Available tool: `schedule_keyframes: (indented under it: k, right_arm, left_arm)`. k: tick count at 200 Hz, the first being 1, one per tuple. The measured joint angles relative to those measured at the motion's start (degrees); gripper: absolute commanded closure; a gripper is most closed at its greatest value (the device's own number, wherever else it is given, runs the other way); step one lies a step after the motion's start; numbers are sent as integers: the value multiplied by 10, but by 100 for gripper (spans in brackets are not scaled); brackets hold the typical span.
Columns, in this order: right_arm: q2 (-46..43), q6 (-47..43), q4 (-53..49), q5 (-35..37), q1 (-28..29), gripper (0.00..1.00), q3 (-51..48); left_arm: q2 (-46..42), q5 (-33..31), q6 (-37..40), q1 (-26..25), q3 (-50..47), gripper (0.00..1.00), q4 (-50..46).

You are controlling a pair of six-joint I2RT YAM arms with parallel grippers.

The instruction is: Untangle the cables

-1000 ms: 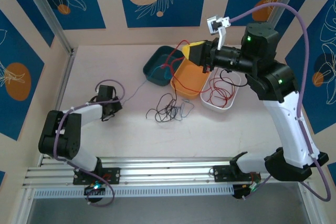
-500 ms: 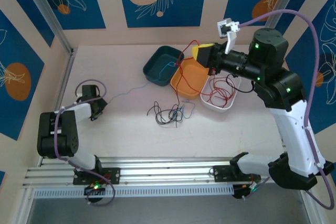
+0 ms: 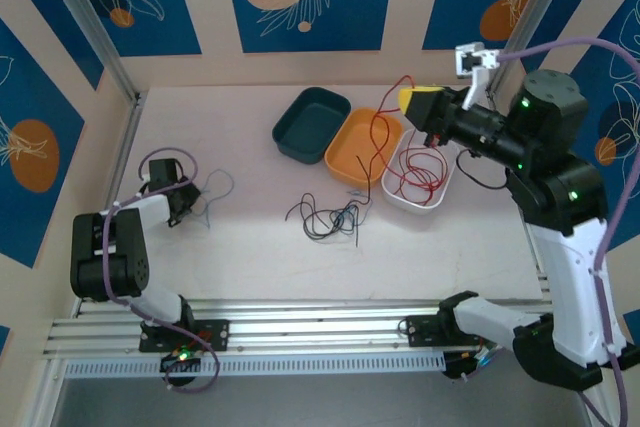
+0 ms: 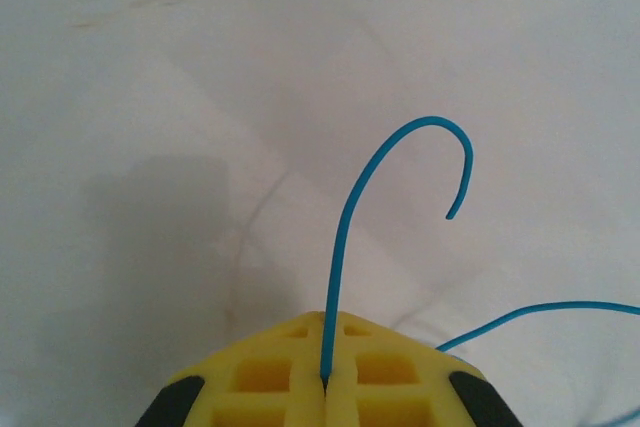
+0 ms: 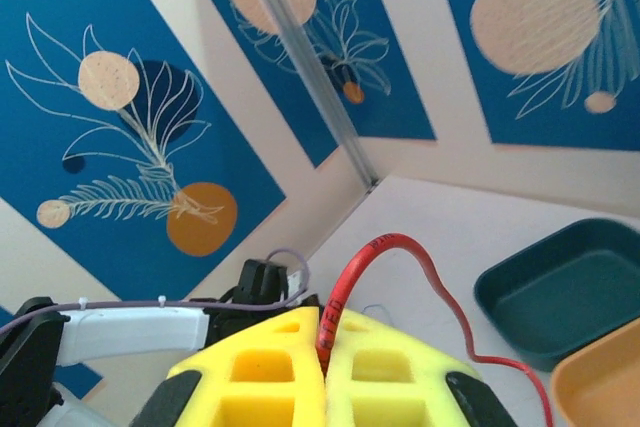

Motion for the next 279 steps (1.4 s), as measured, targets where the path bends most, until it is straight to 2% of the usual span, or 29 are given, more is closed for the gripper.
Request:
schedule_keyframes:
  k: [27, 64, 82, 97, 111, 125, 136, 141, 153, 181, 212, 243, 279]
  right_arm:
    - [50, 16, 16, -23, 23, 100, 0]
    - [103, 22, 27, -31, 65, 100, 7]
    - [123, 28, 37, -31, 75, 100, 16]
    - [137, 38, 47, -31, 78, 100, 21]
    - [150, 46, 59, -30, 83, 100, 24]
    - [161, 56, 70, -26, 88, 100, 26]
    - [170, 63, 76, -20, 94, 100, 26]
    - [173, 66, 77, -18, 97, 100, 27]
    - [180, 75, 82, -13, 102, 100, 27]
    - [191, 87, 89, 5, 113, 100, 31]
    - [193, 96, 99, 46, 137, 100, 32]
    - [193, 106, 108, 89, 155, 100, 32]
    - [193, 122, 125, 120, 161, 100, 30]
  left_arm:
    - [-53, 54, 33, -41, 0, 100, 21]
    - [-141, 121, 82, -164, -5, 100, 54]
    - [-174, 134, 90, -220, -28, 100, 84]
    - [-197, 136, 89, -265, -60, 96, 112]
    - [-204, 132, 88, -294, -83, 86, 134]
    - [-203, 122, 85, -313, -103, 65, 153]
    - [-202, 112, 75, -321, -114, 39, 165]
    - [-202, 107, 72, -324, -118, 30, 172]
    - [-202, 97, 70, -331, -124, 22, 186]
    - [-203, 69, 87, -362, -125, 14, 208]
    - [-203, 35, 131, -439, -125, 13, 243]
    - [-171, 7, 159, -517, -136, 13, 367]
    - [-65, -21, 191, -578, -138, 10, 505]
